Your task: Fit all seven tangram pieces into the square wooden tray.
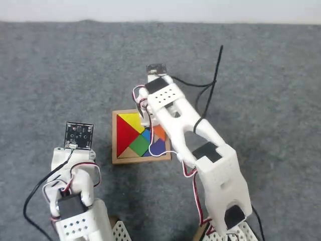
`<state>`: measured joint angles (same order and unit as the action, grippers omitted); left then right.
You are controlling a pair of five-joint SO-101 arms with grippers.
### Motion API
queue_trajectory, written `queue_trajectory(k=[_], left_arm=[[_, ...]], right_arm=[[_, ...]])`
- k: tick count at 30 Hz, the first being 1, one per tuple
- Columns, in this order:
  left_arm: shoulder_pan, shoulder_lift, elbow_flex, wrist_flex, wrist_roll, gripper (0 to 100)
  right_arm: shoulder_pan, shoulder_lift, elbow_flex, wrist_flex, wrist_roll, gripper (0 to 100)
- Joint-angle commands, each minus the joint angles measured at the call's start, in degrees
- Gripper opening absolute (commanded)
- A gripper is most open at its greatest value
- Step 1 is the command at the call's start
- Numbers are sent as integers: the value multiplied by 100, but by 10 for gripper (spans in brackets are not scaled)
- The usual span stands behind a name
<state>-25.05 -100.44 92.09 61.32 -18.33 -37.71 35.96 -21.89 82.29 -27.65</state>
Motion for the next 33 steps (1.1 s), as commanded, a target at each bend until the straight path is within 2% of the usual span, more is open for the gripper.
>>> queue_trajectory(k=[1,5,10,16,20,23,29,33], left_arm=[[-35,-53,-48,-114,-44,13],[-35,-53,-48,-114,-44,13],[-35,-53,-48,-114,-44,13],[-35,-53,-48,-114,-44,13],[-44,-53,-48,-114,-44,13],[-44,-53,-48,-114,-44,13],[-44,-53,-48,-114,-44,13],[-44,-53,-48,-114,-44,13]], right_arm=[[-57,-119,-352,-66,624,12],[84,-171,-519,312,2145,12],[57,-259,-536,848,4967,12],[-13,-778,-492,1631,6418,12],[40,-1648,176,1666,7209,12],[22,-2686,862,1367,7499,12],[66,-5165,2400,321,7499,12],[-84,-6659,3886,-1077,7226,12]])
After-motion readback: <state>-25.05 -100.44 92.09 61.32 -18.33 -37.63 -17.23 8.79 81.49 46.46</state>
